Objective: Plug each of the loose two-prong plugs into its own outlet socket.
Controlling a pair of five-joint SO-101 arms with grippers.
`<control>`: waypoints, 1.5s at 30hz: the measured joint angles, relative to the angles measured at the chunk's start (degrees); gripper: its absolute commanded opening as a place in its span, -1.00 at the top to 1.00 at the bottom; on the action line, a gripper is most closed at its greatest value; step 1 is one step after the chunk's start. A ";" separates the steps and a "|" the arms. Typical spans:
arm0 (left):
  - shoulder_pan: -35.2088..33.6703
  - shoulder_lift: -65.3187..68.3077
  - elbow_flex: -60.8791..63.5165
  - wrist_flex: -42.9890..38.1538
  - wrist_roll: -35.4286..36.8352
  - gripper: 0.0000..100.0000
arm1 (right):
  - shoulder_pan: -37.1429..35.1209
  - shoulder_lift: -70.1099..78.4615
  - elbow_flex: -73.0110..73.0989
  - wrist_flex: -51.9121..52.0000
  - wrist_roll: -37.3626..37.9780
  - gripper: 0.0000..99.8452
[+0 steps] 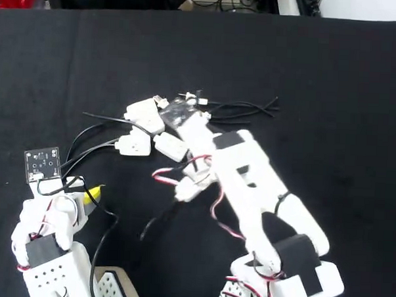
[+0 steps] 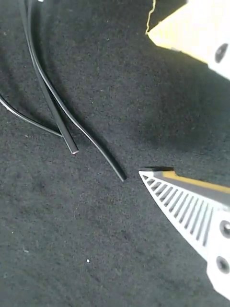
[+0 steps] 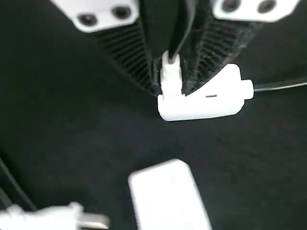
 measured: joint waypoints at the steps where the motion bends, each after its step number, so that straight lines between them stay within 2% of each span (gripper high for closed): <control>1: 0.00 0.00 0.00 0.00 0.00 0.23 | 1.93 0.00 0.00 0.35 1.05 0.98; 5: 0.00 0.00 0.00 0.00 0.00 0.23 | 12.13 0.00 0.00 1.41 7.03 0.98; 10: 0.00 0.00 0.00 0.00 -1.14 0.23 | 29.19 0.00 -0.62 1.23 16.79 0.98; 16: 0.00 0.00 0.00 0.00 -2.11 0.23 | 51.08 0.26 -1.05 -7.91 27.16 0.98; 20: 0.00 0.00 0.00 0.00 -2.46 0.23 | 61.63 3.25 -1.05 -14.33 31.74 0.98; 25: 0.00 0.00 0.00 0.00 -2.64 0.23 | 69.89 13.01 -8.44 -23.82 32.53 0.98; 28: 0.00 0.00 0.00 0.00 -2.64 0.23 | 73.58 21.27 -16.97 -25.05 32.09 0.98; 32: 0.00 0.00 0.00 0.00 -2.64 0.23 | 77.71 32.09 -30.86 -25.32 27.87 0.98; 39: 0.00 0.00 0.00 0.00 -2.64 0.23 | 79.91 45.01 -53.80 -11.60 26.73 0.96; 45: 0.00 0.00 0.00 0.00 -2.64 0.23 | 80.53 50.90 -65.76 -1.32 21.63 0.52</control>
